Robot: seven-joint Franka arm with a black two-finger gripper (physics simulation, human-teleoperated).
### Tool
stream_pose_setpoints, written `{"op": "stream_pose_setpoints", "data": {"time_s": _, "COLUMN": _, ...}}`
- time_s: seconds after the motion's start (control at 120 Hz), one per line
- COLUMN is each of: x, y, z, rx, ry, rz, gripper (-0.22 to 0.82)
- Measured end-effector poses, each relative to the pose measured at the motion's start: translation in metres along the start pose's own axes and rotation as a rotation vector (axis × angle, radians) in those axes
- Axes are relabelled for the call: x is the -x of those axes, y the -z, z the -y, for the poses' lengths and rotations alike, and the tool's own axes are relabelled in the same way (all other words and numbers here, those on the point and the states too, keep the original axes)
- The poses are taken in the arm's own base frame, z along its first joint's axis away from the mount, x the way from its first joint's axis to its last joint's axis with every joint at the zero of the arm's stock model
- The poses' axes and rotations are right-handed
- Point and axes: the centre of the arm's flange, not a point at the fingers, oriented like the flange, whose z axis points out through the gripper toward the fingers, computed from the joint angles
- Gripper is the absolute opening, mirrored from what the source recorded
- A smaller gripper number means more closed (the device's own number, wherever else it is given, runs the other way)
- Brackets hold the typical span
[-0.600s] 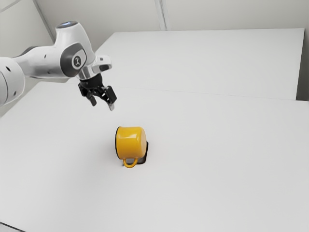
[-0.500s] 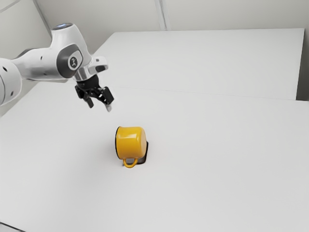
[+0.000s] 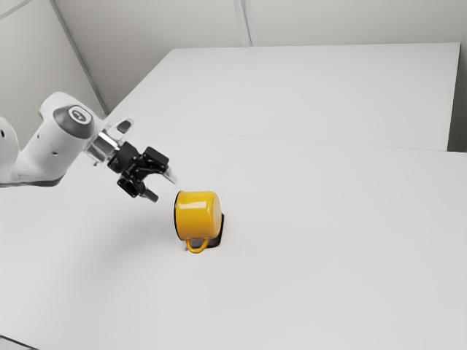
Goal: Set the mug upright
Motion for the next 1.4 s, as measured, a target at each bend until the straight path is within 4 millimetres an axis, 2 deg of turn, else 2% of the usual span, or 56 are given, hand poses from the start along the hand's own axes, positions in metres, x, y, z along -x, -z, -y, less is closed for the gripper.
{"op": "stream_pose_setpoints", "data": {"time_s": 0.35, "x": 0.029, "y": -0.036, "z": 0.036, "rx": 0.176, "ry": 0.08, "rz": 0.046, "gripper": 0.6}}
{"op": "stream_pose_setpoints", "data": {"time_s": 0.65, "x": 0.032, "y": -0.053, "z": 0.039, "rx": 0.256, "ry": 0.09, "rz": 0.017, "gripper": 0.6}}
{"op": "stream_pose_setpoints", "data": {"time_s": 1.1, "x": 0.028, "y": -0.064, "z": 0.034, "rx": 0.299, "ry": 0.087, "rz": -0.051, "gripper": 0.52}}
{"op": "stream_pose_setpoints", "data": {"time_s": 1.192, "x": 0.026, "y": -0.065, "z": 0.031, "rx": 0.303, "ry": 0.083, "rz": -0.068, "gripper": 0.47}}
{"op": "stream_pose_setpoints", "data": {"time_s": 1.4, "x": 0.024, "y": -0.065, "z": 0.026, "rx": 0.316, "ry": 0.072, "rz": -0.097, "gripper": 0.29}}
